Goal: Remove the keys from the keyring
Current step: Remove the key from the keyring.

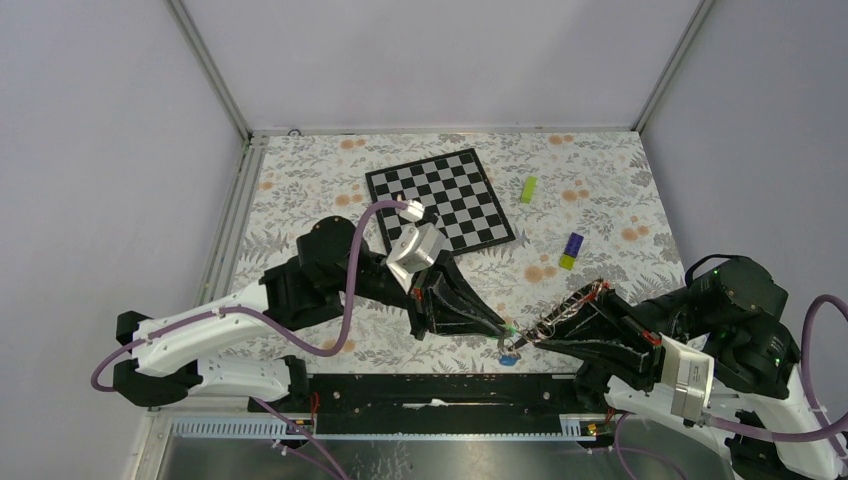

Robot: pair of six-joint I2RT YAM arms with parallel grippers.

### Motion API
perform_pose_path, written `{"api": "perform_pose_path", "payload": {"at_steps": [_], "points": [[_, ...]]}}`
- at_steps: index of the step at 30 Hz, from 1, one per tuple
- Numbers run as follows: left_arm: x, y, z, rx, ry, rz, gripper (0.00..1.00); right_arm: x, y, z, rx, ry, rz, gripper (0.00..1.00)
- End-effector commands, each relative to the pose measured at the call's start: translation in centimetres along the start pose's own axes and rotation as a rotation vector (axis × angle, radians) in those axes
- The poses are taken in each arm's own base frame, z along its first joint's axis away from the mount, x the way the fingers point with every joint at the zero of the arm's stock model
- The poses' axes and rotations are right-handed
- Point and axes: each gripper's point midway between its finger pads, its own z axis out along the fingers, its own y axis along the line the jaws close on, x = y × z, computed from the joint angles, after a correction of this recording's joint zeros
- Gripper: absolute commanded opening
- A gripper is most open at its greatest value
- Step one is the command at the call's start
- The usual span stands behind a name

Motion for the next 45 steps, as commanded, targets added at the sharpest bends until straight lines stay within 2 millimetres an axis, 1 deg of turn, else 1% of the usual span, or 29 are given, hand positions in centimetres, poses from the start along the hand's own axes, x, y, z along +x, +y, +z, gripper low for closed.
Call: {"api": "perform_pose_path", "payload": {"at_steps": [1,6,9,18,22,26,31,35,40,45], "points": [[0.6,0.8,-0.5,-0.04,0.025,0.002,0.0,-4.5,-1.9,-0.7,0.041,-0.11,-0.162,0.0],[0.7,1.1,-0.5,-0.053,0.019,-0.003,0.0,-2.6,-2.6,-0.8,0.131,-0.056,-0.132,0.0],[0.8,1.0,-0.5,-0.05,0.023,-0.005,0.0,-2.0,-2.5,-0.8,0.133,-0.036,-0.123,0.0],[0.6,0.7,-0.5,-0.038,0.023,-0.012,0.0,0.3,-1.8,-0.5,0.07,0.056,-0.068,0.0],[0.5,0.9,-0.5,-0.053,0.022,-0.019,0.0,1.3,-1.6,-0.6,0.046,0.107,-0.056,0.0],[0.4,1.2,-0.4,-0.069,0.023,-0.026,0.0,1.9,-1.2,-0.7,-0.002,0.142,-0.047,0.0],[0.5,1.6,-0.2,-0.081,0.029,-0.032,0.0,2.1,-0.9,-0.8,-0.026,0.163,-0.04,0.0],[0.5,1.7,-0.1,-0.082,0.031,-0.034,0.0,1.8,-1.0,-1.0,-0.022,0.163,-0.053,0.0],[0.4,1.8,-0.4,-0.103,0.023,-0.03,0.0,1.0,-1.2,-1.2,-0.013,0.144,-0.076,0.0],[0.3,1.9,-0.8,-0.123,0.012,-0.029,0.0,-0.3,-1.2,-1.3,-0.003,0.102,-0.092,0.0]]}}
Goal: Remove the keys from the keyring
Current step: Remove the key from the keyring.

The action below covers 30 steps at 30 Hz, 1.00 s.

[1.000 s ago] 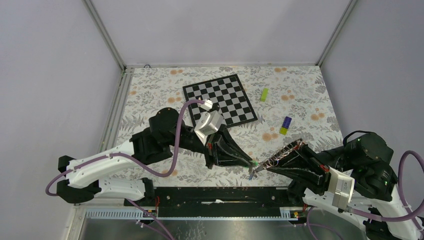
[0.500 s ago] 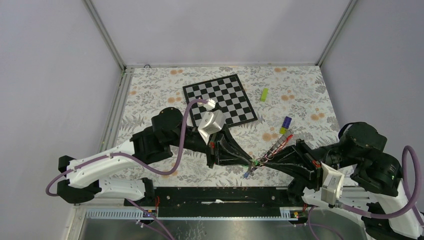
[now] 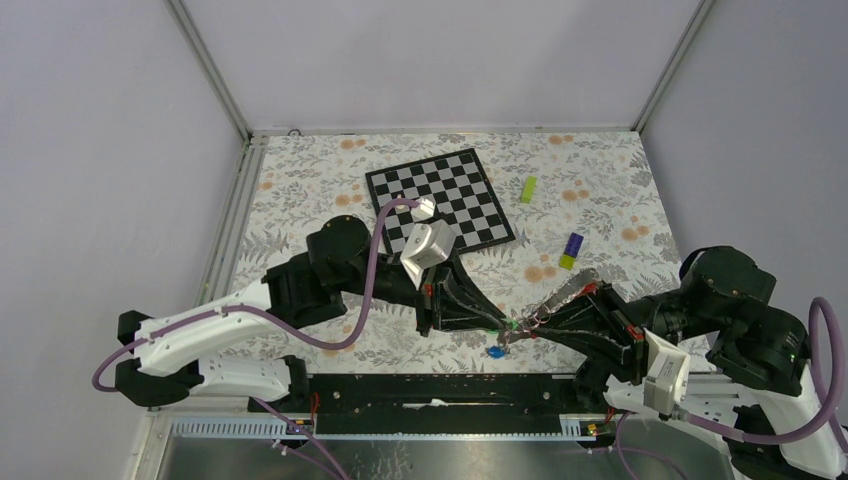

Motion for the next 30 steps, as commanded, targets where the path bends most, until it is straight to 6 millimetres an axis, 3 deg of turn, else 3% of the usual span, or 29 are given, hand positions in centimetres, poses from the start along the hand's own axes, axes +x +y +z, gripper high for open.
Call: {"api": "perform_pose_path", "payload": {"at_steps": [1,9,16,25,30], "points": [[-1.3,0.2,-0.8,-0.046,-0.043,0.015,0.0,-3.4,-1.8,-1.0,0.063,-0.085,-0.112,0.0],[-1.1,0.2,-1.0,-0.051,-0.047,0.002,0.0,-5.2,-1.9,-1.7,0.092,-0.133,-0.137,0.0],[-0.9,0.2,-0.9,-0.049,-0.044,-0.015,0.0,-5.4,-1.9,-1.9,0.103,-0.141,-0.131,0.0],[-0.4,0.3,-0.7,-0.046,-0.029,-0.047,0.0,-4.2,-1.8,-1.7,0.105,-0.097,-0.083,0.0],[0.7,1.3,-0.6,-0.093,-0.02,-0.077,0.0,-3.2,-1.7,-1.9,0.113,-0.041,0.067,0.0]]}}
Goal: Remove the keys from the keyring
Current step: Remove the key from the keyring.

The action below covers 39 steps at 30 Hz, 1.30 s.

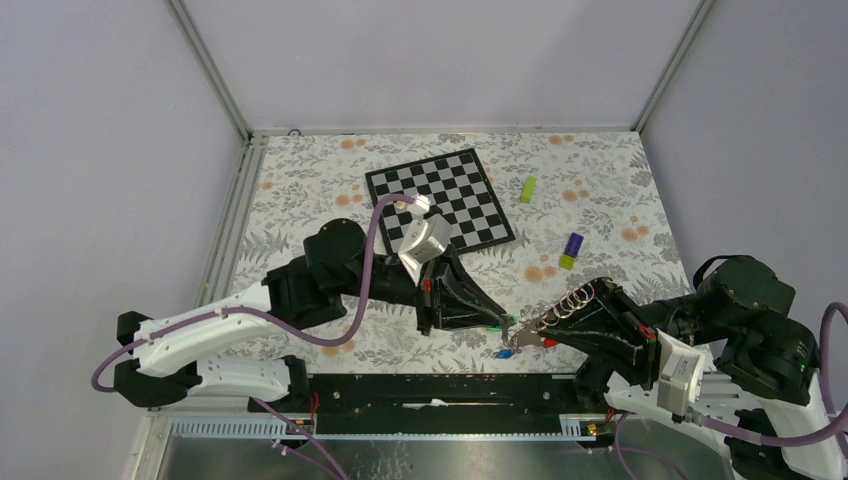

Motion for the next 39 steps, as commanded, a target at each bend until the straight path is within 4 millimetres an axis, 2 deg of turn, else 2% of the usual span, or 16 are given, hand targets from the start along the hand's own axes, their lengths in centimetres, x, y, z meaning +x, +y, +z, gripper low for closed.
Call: {"api": "perform_pose_path", "payload": {"at_steps": [1,6,10,17,22,27,30,31,33,35,39], "points": [[1.7,1.6,-0.7,-0.08,0.021,-0.043,0.0,-1.9,-1.2,-1.0,0.053,-0.012,0.071,0.0],[4.7,4.3,-1.4,-0.184,0.026,-0.091,0.0,-1.0,0.0,-1.4,0.054,0.046,0.258,0.0],[6.9,5.8,-1.7,-0.19,-0.006,-0.119,0.0,-0.1,0.8,-1.6,0.071,0.095,0.439,0.0],[11.8,7.2,-2.2,-0.143,0.003,-0.189,0.23,1.6,3.6,-1.5,0.001,0.205,0.684,0.0],[13.6,8.2,-2.2,-0.16,0.027,-0.196,0.32,1.8,4.2,-1.6,0.005,0.221,0.765,0.0],[13.2,9.1,-2.8,-0.217,0.008,-0.139,0.43,2.3,4.9,-1.6,0.012,0.253,0.843,0.0],[11.7,10.2,-3.9,-0.315,-0.039,-0.078,0.55,2.9,5.0,-1.5,0.019,0.28,0.892,0.0],[11.0,10.6,-4.4,-0.354,-0.053,-0.047,0.59,3.1,5.0,-1.3,0.021,0.287,0.905,0.0],[9.5,11.2,-5.4,-0.427,-0.084,0.02,0.74,3.5,4.9,-1.1,0.032,0.3,0.935,0.0],[7.7,11.1,-6.4,-0.463,-0.125,0.093,0.86,4.1,4.8,-0.9,0.051,0.317,0.971,0.0],[4.8,10.8,-8.2,-0.525,-0.183,0.206,0.9,5.3,4.6,-0.6,0.08,0.371,1.042,0.0]]}}
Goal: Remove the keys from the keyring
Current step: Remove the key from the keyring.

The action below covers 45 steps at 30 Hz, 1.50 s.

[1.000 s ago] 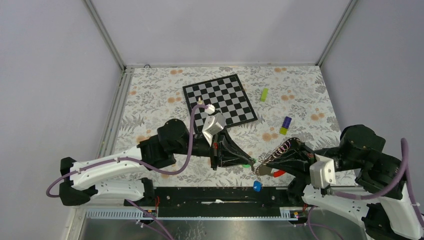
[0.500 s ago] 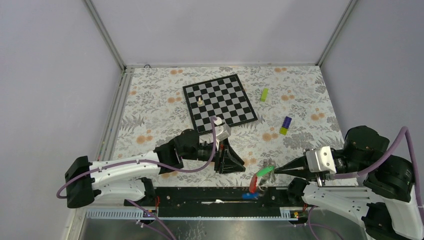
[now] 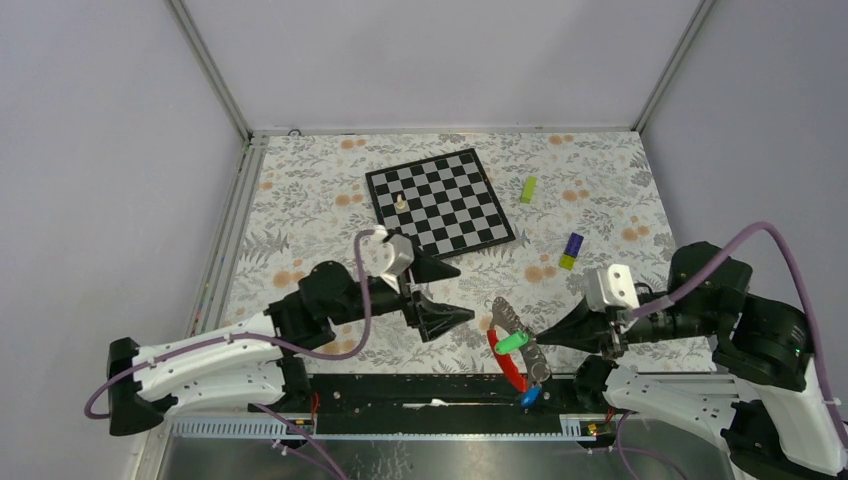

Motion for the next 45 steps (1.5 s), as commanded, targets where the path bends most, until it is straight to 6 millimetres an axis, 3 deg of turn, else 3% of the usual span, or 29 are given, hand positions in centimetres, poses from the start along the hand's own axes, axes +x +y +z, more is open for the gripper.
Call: {"api": "perform_pose_path", "payload": {"at_steps": [1,10,15,20,29,36,42,45], "points": [[-5.9,1.2,-1.4,-0.115,-0.154,0.172,0.9,0.1,-1.5,1.2,0.049,0.039,0.118,0.0],[-8.6,-0.4,-2.3,-0.046,-0.201,0.403,0.87,1.3,-2.5,2.0,0.094,0.132,0.268,0.0],[-7.6,-1.9,-1.8,0.042,-0.182,0.564,0.9,1.6,-2.3,2.3,0.082,0.147,0.301,0.0],[-6.1,-3.0,-0.1,0.067,-0.106,0.695,0.92,1.3,-1.5,2.5,0.027,0.151,0.326,0.0],[-6.9,-7.5,1.7,0.193,-0.131,0.781,0.93,1.2,-1.2,2.7,0.009,0.134,0.333,0.0],[-5.8,-9.2,2.6,0.232,-0.101,0.791,0.8,1.1,-1.0,2.9,-0.014,0.124,0.339,0.0],[-4.1,-9.1,3.8,0.234,-0.028,0.815,0.67,0.8,-0.5,2.9,-0.041,0.111,0.339,0.0],[-4.0,-8.9,4.0,0.215,-0.021,0.828,0.65,0.6,0.1,2.9,-0.076,0.107,0.345,0.0]]}}
